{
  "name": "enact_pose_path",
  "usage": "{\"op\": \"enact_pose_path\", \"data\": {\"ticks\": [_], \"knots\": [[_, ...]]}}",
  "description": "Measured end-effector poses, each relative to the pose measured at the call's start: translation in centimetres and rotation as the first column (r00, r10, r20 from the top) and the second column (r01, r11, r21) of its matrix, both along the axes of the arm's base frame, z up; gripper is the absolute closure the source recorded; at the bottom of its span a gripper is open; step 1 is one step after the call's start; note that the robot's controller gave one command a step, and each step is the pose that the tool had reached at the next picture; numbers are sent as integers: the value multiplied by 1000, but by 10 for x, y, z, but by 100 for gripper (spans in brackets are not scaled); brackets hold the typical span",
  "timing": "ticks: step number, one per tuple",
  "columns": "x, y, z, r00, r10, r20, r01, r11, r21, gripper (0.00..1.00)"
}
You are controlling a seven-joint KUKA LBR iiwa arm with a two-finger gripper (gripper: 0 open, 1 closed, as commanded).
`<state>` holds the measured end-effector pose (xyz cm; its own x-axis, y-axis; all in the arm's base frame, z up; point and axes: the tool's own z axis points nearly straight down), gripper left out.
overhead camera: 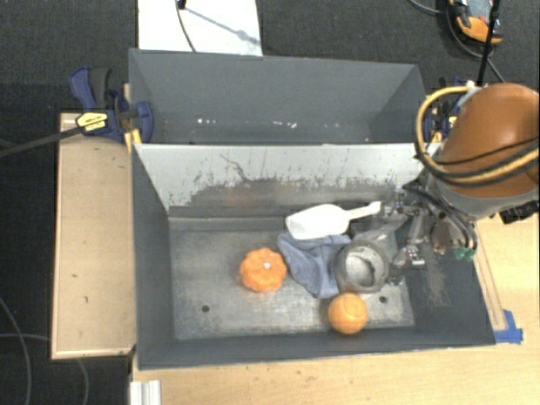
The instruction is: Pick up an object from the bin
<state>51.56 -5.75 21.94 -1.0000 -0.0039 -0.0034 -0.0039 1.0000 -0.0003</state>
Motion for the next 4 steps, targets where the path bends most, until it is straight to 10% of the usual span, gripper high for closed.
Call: {"op": "enact_pose_path", "data": {"ticks": [3, 4], "knots": [[-10, -18, -93, 993, -118, -1, 118, 993, 0, 0], [50, -6, -138, 994, -105, -32, 105, 994, -3, 100]]}}
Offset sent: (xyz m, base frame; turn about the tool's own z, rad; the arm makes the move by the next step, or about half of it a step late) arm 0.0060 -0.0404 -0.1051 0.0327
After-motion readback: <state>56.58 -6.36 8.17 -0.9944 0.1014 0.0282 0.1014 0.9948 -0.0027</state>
